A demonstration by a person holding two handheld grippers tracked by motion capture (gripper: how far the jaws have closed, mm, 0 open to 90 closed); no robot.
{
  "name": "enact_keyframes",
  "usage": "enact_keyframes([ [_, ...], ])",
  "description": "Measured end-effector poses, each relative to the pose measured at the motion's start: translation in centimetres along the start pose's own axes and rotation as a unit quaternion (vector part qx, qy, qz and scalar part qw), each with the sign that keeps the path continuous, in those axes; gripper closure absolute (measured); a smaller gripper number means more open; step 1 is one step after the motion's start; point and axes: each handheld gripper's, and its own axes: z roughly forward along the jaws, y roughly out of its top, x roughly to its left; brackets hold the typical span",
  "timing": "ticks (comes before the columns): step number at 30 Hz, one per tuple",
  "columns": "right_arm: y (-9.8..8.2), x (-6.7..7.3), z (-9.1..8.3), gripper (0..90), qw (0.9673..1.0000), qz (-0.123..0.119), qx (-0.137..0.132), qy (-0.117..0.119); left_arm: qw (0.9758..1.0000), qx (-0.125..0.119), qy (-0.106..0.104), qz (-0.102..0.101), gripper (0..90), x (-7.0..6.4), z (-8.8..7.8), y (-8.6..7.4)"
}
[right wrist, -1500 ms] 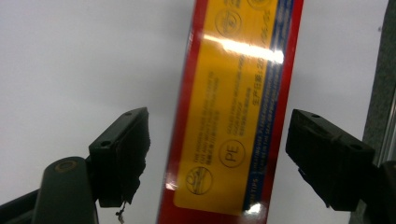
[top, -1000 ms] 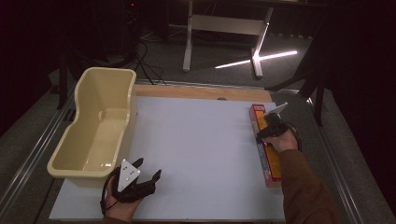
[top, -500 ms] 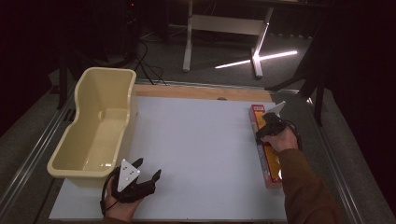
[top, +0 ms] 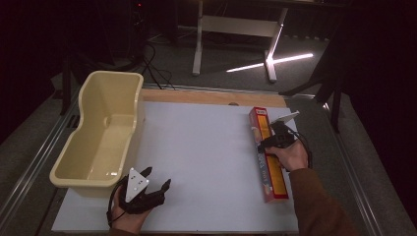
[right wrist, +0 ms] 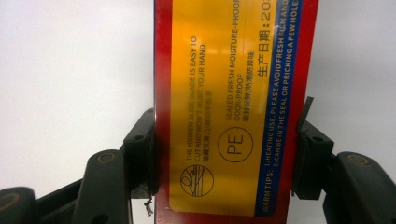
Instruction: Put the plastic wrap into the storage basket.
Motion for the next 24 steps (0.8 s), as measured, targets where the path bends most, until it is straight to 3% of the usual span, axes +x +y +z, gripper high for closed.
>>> enact_keyframes([
  [4, -0.3, 1.8, -0.6, 39.4, 0.999, -0.012, -0.03, 0.03, 1.0, -0.001, -0.001, -0.001, 28.0, 0.0, 0.0, 0.0],
  [7, -0.3, 3.1, -1.0, 39.4, 0.9967, -0.011, -0.045, 0.067, 1.0, -0.001, -0.001, 0.0, 28.0, 0.0, -0.1, 0.0],
  [11, -0.2, 5.3, -1.2, 39.5, 0.9918, -0.027, -0.056, 0.112, 1.0, -0.001, -0.002, 0.0, 28.1, 0.0, -0.1, 0.0],
  [15, -0.1, 7.6, -1.1, 39.5, 0.9879, -0.041, -0.067, 0.134, 1.0, -0.001, -0.002, 0.0, 28.1, 0.1, -0.1, 0.0],
  [18, 0.1, 8.6, -0.8, 39.5, 0.9832, -0.037, -0.067, 0.165, 1.0, -0.003, -0.002, 0.0, 28.1, 0.1, -0.2, 0.0],
  [19, 0.1, 8.6, -0.8, 39.5, 0.9832, -0.037, -0.067, 0.165, 1.0, -0.003, -0.002, 0.0, 28.1, 0.1, -0.2, 0.0],
  [20, 0.2, 8.9, -0.7, 39.5, 0.981, -0.034, -0.064, 0.18, 1.0, -0.003, -0.002, 0.0, 28.1, 0.1, -0.2, 0.0],
  [21, 0.3, 9.7, -0.4, 39.5, 0.976, -0.034, -0.056, 0.207, 1.0, -0.004, -0.001, 0.0, 28.1, 0.2, -0.2, 0.0],
  [24, 0.4, 10.7, -0.2, 39.5, 0.9705, -0.037, -0.053, 0.233, 1.0, -0.003, -0.002, 0.0, 28.1, 0.1, -0.2, 0.1],
])
